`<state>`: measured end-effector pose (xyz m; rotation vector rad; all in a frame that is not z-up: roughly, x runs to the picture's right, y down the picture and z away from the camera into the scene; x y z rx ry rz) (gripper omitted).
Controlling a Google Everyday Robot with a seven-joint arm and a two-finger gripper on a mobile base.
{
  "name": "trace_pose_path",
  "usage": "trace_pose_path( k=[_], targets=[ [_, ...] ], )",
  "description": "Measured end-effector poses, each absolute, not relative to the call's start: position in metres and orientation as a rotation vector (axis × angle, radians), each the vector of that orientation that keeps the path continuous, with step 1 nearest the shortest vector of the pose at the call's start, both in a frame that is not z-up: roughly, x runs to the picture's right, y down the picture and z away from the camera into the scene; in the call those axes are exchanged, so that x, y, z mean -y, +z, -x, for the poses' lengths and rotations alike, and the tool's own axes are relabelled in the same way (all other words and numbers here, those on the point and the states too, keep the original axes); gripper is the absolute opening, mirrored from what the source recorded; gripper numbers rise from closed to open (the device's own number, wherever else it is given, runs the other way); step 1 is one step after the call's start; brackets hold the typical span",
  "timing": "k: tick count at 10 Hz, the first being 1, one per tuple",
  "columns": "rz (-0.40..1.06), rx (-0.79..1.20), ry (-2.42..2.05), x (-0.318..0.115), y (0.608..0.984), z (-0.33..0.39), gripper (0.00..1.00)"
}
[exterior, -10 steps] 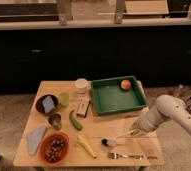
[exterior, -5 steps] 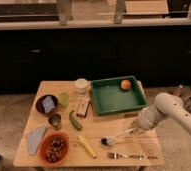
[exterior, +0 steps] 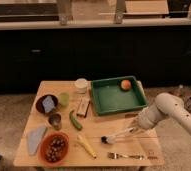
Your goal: Place brush in table surface
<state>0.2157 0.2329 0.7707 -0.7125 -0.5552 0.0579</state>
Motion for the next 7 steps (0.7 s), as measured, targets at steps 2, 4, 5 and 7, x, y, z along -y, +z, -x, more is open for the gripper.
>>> trace_pose_path(
  k=[2, 4, 5, 7],
  targets=[
    [0.717, 0.561, 0.060, -0.2325, 0.7711, -0.2174, 0.80],
    [0.720, 0.568, 0.060, -0.2320, 0.7711, -0.2180, 0.80],
    [0.721, 0.573, 0.060, -0.2317, 0.7707, -0.2186, 0.80],
    [0.719, 0.578, 0.069, -0.2306, 0.7695, -0.2209, 0.80]
  ],
)
